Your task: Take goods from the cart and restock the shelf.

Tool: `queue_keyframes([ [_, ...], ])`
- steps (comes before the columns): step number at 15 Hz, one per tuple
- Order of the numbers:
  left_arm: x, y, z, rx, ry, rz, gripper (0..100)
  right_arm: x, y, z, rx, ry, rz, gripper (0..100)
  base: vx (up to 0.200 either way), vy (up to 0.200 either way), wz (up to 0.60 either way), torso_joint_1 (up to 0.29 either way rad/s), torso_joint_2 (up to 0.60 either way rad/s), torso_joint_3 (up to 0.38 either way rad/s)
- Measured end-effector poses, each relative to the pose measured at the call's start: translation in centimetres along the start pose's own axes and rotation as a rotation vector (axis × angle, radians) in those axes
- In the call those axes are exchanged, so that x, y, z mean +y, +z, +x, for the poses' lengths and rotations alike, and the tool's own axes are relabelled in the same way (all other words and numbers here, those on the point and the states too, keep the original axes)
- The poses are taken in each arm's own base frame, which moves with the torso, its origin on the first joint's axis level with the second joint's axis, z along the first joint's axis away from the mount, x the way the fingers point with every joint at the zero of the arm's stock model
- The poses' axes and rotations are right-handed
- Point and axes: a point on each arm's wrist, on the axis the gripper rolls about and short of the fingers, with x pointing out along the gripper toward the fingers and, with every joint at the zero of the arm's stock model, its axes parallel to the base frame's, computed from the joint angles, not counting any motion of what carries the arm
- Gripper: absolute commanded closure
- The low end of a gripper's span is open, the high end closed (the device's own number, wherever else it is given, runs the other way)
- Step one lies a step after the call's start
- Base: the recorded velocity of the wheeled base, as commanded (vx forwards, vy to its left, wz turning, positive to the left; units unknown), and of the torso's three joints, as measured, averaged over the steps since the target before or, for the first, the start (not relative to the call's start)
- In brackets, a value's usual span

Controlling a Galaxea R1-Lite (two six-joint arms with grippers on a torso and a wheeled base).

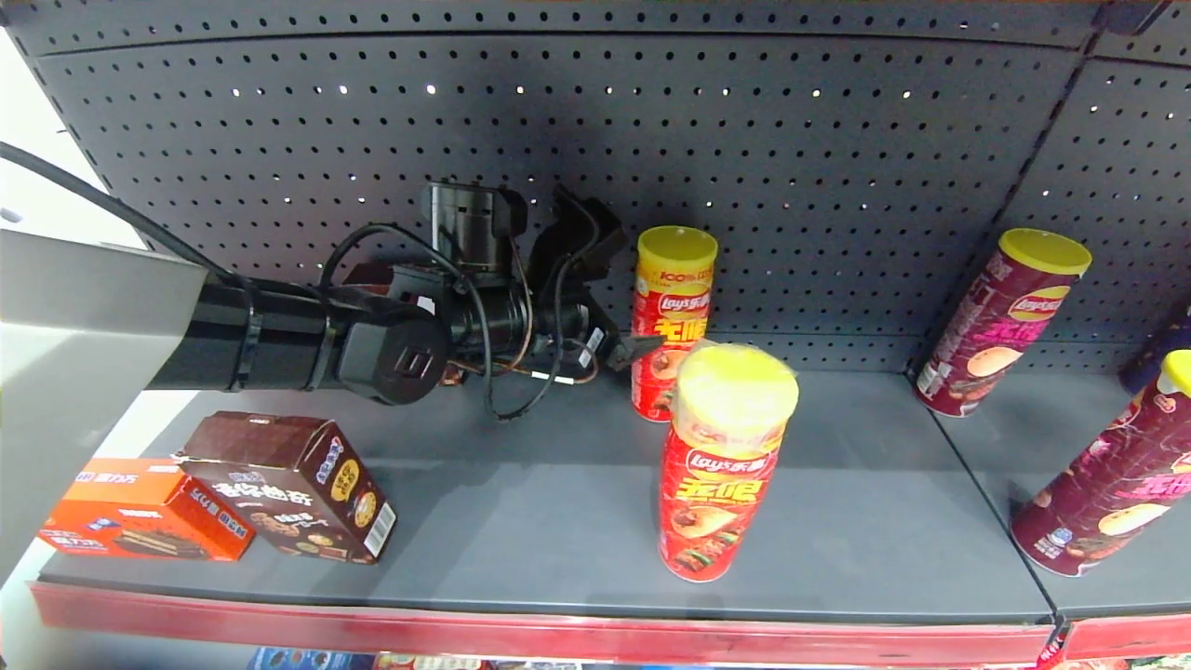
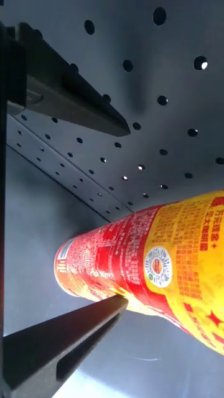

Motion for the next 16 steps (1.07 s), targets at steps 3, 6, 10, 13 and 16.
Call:
queue_keyframes([
  [3, -0.3, -0.6, 0.0, 0.017, -0.005, -0.003, 0, 0.0, 0.0, 0.0, 0.000, -0.001, 0.001, 0, 0.000, 0.000, 0.00, 0.000, 0.00, 0.000],
  [6, -0.7, -1.2, -0.3, 0.038, -0.006, -0.008, 0, 0.0, 0.0, 0.0, 0.000, 0.000, 0.000, 0, 0.000, 0.000, 0.00, 0.000, 0.00, 0.000],
  [10, -1.0, -1.5, -1.8, 0.036, 0.023, 0.007, 0, 0.0, 0.0, 0.0, 0.000, 0.000, 0.000, 0, 0.000, 0.000, 0.00, 0.000, 0.00, 0.000],
  [13, -0.8, -1.2, -3.2, 0.046, 0.062, 0.009, 0, 0.0, 0.0, 0.0, 0.000, 0.000, 0.001, 0, 0.000, 0.000, 0.00, 0.000, 0.00, 0.000],
  [16, -0.2, 0.3, -5.0, 0.022, 0.098, 0.009, 0, 0.0, 0.0, 0.0, 0.000, 0.000, 0.000, 0, 0.000, 0.000, 0.00, 0.000, 0.00, 0.000],
])
